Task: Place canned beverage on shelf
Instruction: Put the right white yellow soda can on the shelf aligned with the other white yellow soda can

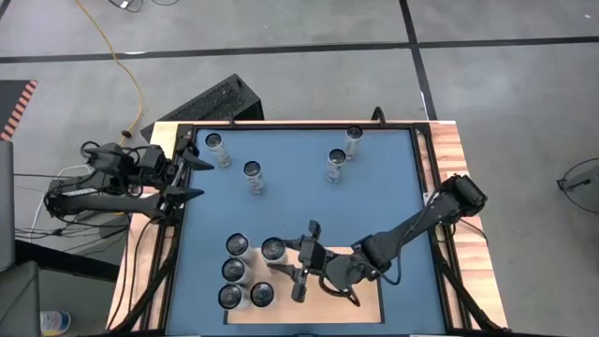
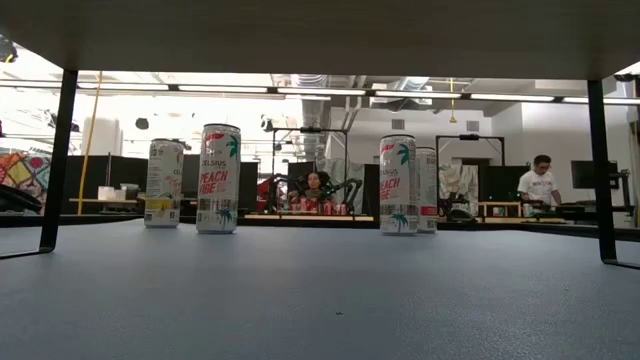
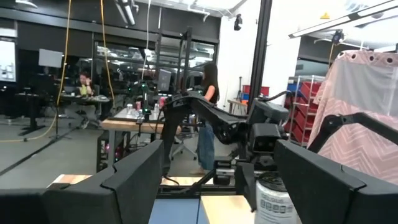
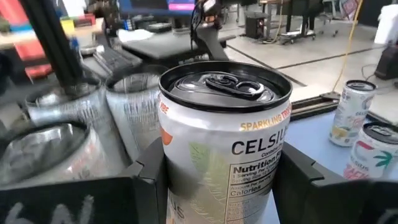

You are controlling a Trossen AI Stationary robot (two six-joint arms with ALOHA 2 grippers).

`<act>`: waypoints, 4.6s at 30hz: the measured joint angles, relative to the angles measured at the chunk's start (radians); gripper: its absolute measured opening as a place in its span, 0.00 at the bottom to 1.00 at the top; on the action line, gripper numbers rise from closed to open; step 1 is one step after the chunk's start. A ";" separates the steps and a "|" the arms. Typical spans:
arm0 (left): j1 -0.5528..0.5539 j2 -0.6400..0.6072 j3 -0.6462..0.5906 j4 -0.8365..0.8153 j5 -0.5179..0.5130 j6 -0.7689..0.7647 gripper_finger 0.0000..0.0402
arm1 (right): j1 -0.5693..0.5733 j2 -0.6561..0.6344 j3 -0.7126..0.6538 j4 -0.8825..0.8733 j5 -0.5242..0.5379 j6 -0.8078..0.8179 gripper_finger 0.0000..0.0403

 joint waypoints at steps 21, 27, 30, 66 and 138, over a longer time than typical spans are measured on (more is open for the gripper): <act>0.000 0.000 0.000 -0.008 0.000 -0.010 0.72 | -0.018 0.056 -0.023 0.149 -0.102 -0.047 0.46; 0.000 0.000 0.000 -0.008 0.000 -0.010 0.72 | -0.019 0.056 -0.038 0.180 -0.106 -0.047 0.50; 0.000 0.000 0.000 -0.008 0.000 -0.010 0.72 | -0.022 0.056 -0.038 0.185 -0.133 -0.048 0.50; 0.000 0.000 0.000 -0.008 -0.023 -0.008 0.72 | -0.043 0.056 -0.039 0.160 -0.200 -0.045 0.59; 0.000 0.000 0.000 -0.008 -0.022 -0.010 0.72 | -0.038 -0.006 -0.037 -0.083 -0.306 -0.072 0.79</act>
